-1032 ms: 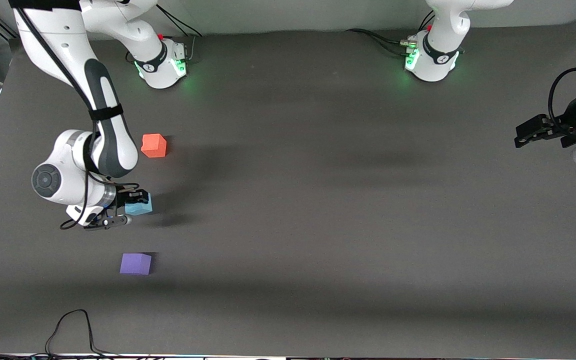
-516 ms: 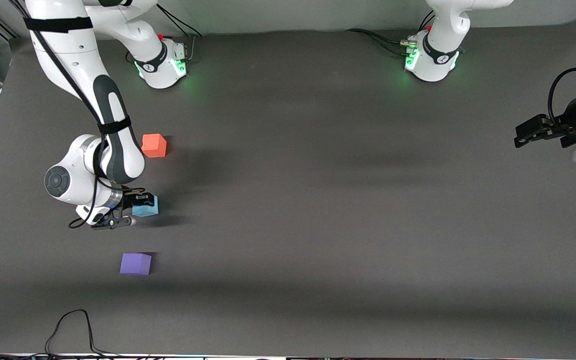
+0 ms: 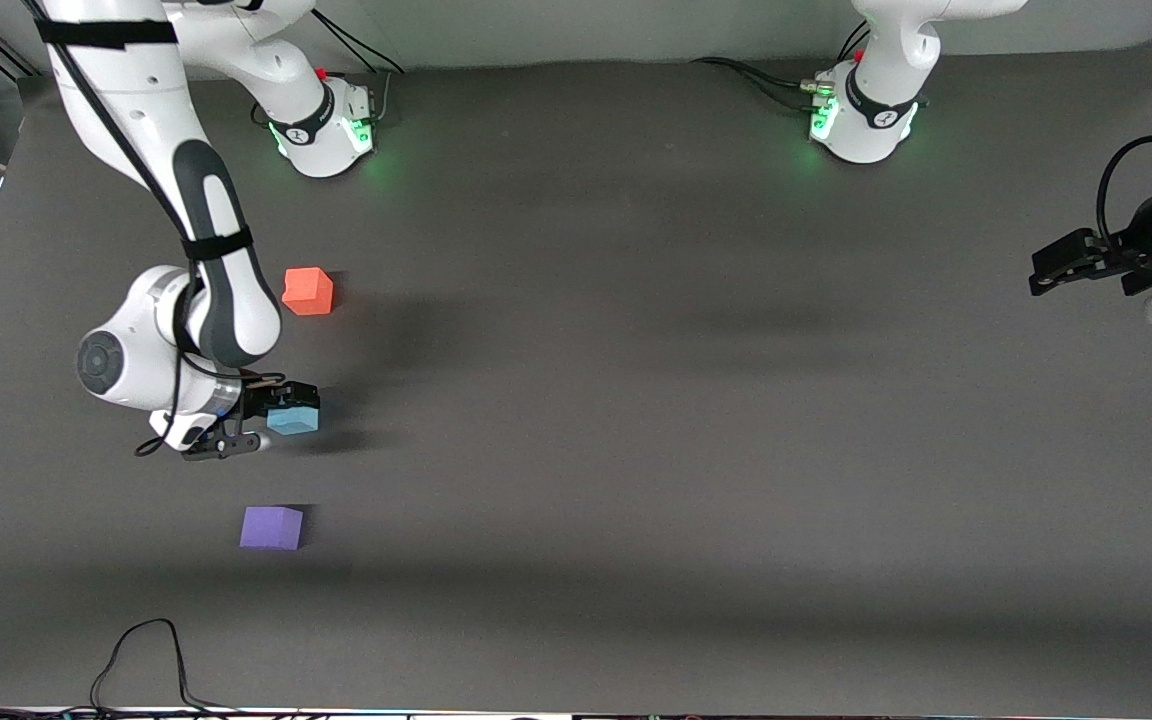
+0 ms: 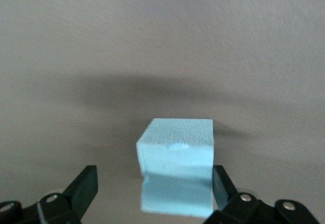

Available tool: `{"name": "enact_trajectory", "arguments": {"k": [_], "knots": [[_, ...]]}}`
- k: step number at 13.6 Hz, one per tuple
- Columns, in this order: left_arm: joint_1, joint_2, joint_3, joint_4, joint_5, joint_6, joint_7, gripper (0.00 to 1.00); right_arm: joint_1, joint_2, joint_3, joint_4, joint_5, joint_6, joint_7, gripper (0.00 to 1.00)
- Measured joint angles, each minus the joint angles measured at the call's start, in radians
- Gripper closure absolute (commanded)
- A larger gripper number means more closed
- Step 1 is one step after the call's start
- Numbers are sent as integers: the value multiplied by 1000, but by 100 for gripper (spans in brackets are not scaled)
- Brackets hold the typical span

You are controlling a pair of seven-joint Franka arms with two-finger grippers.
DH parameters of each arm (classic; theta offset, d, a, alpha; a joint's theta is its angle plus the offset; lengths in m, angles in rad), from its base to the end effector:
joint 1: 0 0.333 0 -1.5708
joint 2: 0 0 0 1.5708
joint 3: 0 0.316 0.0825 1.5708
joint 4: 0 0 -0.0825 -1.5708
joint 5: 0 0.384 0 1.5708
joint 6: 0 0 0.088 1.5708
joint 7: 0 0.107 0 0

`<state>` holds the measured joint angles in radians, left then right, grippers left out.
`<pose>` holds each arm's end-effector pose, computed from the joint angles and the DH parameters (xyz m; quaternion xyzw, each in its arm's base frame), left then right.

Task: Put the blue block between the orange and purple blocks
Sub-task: 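Lower the blue cube between the orange and purple cubes, then open the right gripper and draw it back from the cube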

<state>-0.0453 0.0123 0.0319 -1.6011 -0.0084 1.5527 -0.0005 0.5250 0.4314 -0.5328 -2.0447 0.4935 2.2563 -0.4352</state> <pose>0.5548 -0.0085 0.6019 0.9995 -0.0064 -0.0304 0.0038 0.5797 0.0129 0.2432 -0.9940 -0.0548 0.0463 0.0823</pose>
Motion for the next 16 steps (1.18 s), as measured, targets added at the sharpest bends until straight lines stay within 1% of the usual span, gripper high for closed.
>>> {"name": "enact_trajectory", "arguments": {"k": [1, 4, 6, 7, 9, 12, 13, 14, 15, 16], "knots": [[0, 0, 1, 0, 0, 0, 0, 0, 0, -47, -4, 6, -25, -25, -1, 0], [0, 1, 2, 0, 0, 0, 0, 0, 1, -217, -20, 22, -145, -104, 0, 0], [0, 1, 2, 0, 0, 0, 0, 0, 0, -308, -24, 70, -224, -230, 28, 0], [0, 2, 2, 0, 0, 0, 0, 0, 1, -333, -23, 115, -244, -311, 51, 0], [0, 2, 2, 0, 0, 5, 0, 0, 2, -349, -19, 233, -256, -460, 95, 0], [0, 2, 2, 0, 0, 14, 0, 0, 1, -348, -6, 399, -266, -618, 137, 0], [0, 2, 2, 0, 0, 14, 0, 0, -10, -348, 17, 435, -274, -657, 163, 0], [0, 2, 2, 0, 0, 14, 0, 0, -45, -348, 74, 464, -297, -692, 203, 0], [0, 3, 2, 0, 0, 14, 0, 0, -115, -350, 175, 488, -330, -719, 246, 0], [0, 3, 2, 0, 0, 14, 0, 0, -199, -353, 292, 502, -361, -731, 279, 0]]}}
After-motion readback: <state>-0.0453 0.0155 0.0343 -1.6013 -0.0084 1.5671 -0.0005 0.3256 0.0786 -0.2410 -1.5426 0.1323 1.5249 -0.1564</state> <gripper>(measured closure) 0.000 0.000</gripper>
